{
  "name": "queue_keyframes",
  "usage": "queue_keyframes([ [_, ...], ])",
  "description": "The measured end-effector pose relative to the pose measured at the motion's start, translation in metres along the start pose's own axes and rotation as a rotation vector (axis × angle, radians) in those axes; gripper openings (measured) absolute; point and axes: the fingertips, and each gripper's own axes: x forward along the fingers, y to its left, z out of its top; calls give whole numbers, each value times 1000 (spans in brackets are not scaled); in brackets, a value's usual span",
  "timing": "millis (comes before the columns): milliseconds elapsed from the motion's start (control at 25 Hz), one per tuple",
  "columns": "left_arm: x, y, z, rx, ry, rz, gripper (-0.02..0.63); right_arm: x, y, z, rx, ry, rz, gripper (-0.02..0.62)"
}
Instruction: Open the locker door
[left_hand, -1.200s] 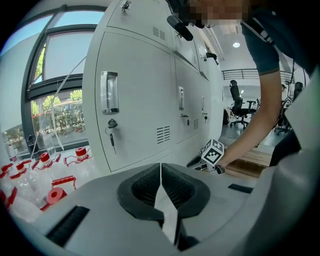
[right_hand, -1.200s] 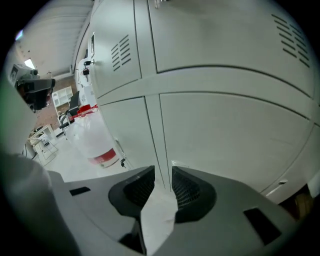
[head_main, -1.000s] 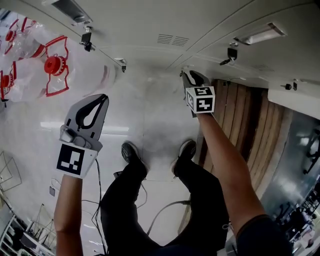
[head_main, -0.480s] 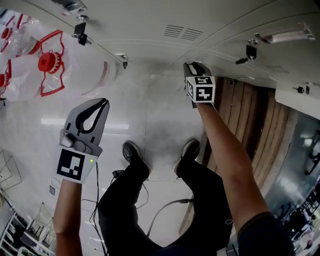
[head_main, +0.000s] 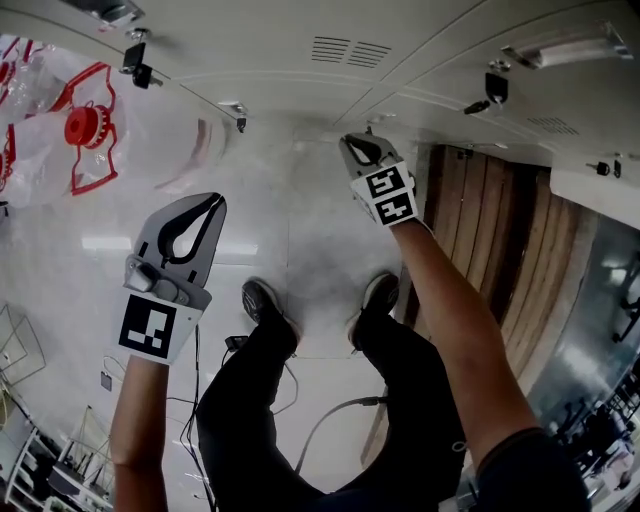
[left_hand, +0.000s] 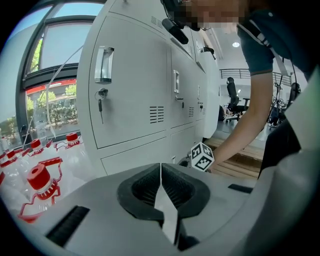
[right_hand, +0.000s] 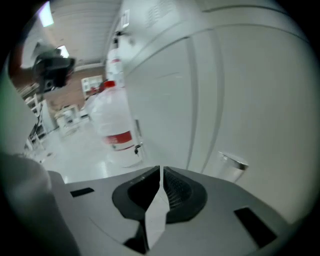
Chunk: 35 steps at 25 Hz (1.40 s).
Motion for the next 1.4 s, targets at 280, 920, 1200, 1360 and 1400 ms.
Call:
queue_keyframes([
  [280,-9,0,3,10,-2,8,21,-4,-51,-38,226,104,-342,55],
  [920,11,0,-51,-13,21,17,21,50,-85,-106,283,112,-286,69],
  [1200,28,-7,-49,-15,9,1,21,53,-85,-110,821,-50,-153,48],
  [1360,28,-5,-48,-14,6,2,21,55,-84,-111,1255,-181,-31,49],
  [1400,27,-5,-49,-14,7,2,21,55,-84,-112,1323,-199,-9,49],
])
